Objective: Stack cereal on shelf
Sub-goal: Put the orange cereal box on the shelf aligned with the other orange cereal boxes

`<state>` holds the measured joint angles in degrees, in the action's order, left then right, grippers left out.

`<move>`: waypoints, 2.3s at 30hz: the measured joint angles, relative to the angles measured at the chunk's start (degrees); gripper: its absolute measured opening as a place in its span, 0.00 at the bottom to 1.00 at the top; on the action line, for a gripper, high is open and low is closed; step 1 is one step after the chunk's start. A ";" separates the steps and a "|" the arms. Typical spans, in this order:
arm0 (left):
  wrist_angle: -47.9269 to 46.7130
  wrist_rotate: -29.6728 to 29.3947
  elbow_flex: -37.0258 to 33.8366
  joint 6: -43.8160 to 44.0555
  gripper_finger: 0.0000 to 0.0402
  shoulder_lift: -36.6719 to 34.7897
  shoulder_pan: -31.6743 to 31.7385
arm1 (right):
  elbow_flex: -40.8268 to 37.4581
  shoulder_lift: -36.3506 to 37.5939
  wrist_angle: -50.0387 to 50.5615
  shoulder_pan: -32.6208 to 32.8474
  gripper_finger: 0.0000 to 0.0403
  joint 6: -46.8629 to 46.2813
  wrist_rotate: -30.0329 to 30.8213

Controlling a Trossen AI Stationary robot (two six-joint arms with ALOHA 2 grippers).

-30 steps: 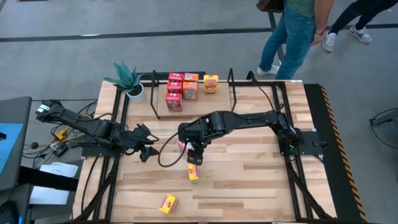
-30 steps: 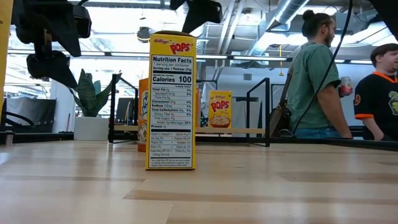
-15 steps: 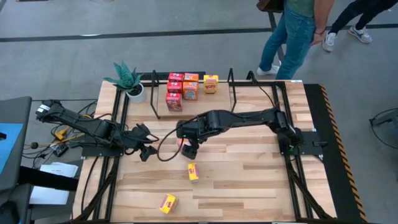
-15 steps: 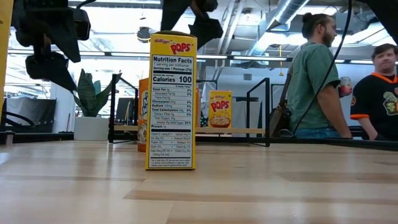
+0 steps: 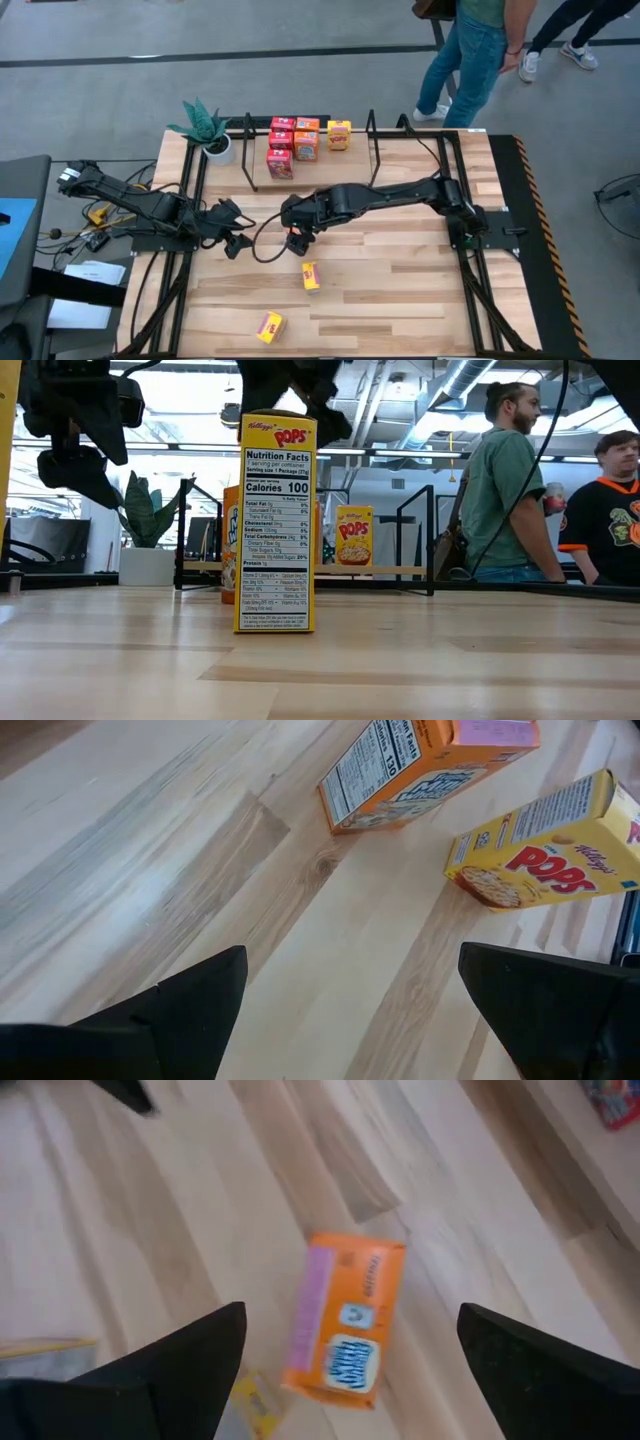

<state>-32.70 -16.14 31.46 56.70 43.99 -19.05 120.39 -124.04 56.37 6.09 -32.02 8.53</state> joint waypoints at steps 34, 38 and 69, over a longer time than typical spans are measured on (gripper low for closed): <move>0.00 -1.05 0.00 0.11 0.88 0.00 0.00 | -8.34 -0.04 -7.38 0.63 0.94 -2.34 2.08; -0.01 -1.11 0.00 0.11 0.88 0.00 0.00 | -8.34 -0.04 -6.70 0.63 0.91 -2.24 2.53; -0.01 -2.54 0.00 0.33 0.88 0.02 0.00 | -5.78 -1.05 -2.74 0.61 0.70 1.85 0.29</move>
<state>-32.71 -18.68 31.46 57.04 44.00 -19.05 114.60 -125.09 53.63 6.70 -30.17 8.82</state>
